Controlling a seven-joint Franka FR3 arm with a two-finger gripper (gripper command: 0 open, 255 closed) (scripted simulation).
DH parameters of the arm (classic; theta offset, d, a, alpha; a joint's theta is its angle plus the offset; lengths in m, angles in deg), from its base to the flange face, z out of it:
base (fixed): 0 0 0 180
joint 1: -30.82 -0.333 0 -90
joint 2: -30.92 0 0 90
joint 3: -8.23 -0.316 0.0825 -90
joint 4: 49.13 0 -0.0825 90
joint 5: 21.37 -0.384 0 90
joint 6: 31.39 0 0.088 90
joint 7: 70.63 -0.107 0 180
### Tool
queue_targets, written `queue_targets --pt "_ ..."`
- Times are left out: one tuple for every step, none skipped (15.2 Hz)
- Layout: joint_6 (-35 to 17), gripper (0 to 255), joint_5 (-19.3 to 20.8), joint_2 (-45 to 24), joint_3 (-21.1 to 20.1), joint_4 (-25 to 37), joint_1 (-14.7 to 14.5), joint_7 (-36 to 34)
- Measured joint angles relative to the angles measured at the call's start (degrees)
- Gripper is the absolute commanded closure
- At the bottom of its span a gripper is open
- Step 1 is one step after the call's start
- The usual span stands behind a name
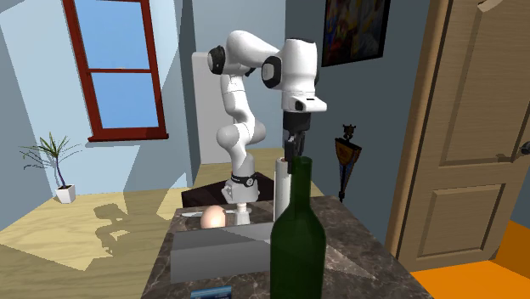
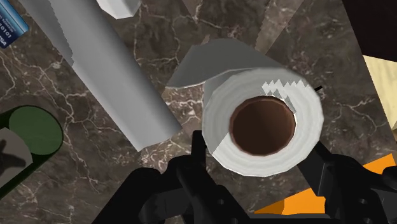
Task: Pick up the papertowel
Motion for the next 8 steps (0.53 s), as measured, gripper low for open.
queue_targets --pt "0.54 255 0.00 0.08 0.01 0.45 0.02 0.07" --pt "1.37 255 -0.01 0.29 -0.10 1.07 -0.02 0.00" --pt "2.10 255 -0.02 0.42 -0.15 1.66 -0.03 0.00" --pt "2.81 255 -0.04 0.51 -0.20 2.28 -0.05 0.01" --pt "3.67 255 -0.07 0.68 -0.29 2.97 -0.08 -0.02" --pt "4.43 255 -0.10 0.70 -0.33 3.70 -0.10 0.00" --pt "5.13 255 -0.11 0.70 -0.29 4.41 -0.07 0.14" --pt "5.81 255 -0.09 0.92 -0.31 4.87 -0.06 0.18"
